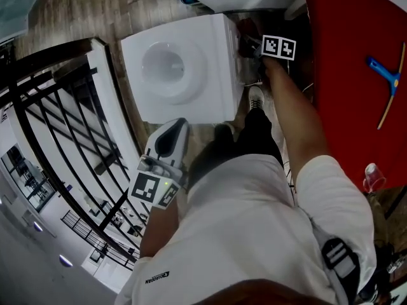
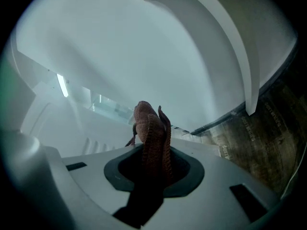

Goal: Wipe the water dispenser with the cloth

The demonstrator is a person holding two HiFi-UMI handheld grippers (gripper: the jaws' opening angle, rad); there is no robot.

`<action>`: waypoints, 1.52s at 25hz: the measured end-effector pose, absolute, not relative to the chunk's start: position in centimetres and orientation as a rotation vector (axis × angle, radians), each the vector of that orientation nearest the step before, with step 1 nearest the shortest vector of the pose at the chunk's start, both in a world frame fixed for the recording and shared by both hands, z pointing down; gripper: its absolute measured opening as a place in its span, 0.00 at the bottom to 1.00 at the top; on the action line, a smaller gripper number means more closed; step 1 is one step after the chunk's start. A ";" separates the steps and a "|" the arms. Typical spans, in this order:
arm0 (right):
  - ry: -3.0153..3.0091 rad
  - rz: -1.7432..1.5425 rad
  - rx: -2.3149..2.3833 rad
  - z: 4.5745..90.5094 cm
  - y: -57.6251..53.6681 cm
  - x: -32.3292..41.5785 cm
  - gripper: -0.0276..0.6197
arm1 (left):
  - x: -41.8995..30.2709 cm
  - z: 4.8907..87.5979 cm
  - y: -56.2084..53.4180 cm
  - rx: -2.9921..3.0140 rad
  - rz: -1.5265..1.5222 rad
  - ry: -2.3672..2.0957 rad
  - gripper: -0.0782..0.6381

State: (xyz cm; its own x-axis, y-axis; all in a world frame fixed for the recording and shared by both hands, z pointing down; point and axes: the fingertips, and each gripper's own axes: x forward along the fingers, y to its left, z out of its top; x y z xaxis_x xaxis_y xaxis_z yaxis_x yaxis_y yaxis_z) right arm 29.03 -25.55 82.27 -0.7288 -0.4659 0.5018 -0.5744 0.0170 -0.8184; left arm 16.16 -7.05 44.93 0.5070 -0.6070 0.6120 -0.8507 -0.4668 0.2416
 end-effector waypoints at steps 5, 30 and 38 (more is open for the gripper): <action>-2.092 1.830 1.154 85.5 -25.5 29.2 0.18 | 15.2 45.3 -6.0 2.200 0.619 -1.205 0.10; -2.125 1.517 1.398 77.9 -19.5 31.2 0.18 | 6.3 45.1 1.3 2.280 0.464 -1.184 0.10; -2.284 1.409 1.655 65.8 -10.5 33.7 0.18 | 0.5 43.6 6.4 2.350 0.376 -1.154 0.10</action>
State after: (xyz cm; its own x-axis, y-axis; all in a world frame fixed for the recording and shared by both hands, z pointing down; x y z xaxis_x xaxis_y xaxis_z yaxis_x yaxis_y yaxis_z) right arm 33.66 -10.48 65.82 -0.4488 -0.7655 0.4610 -0.7555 0.0496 -0.6532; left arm 0.48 6.45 43.60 0.6044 -0.6606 0.4453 -0.7961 -0.5215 0.3070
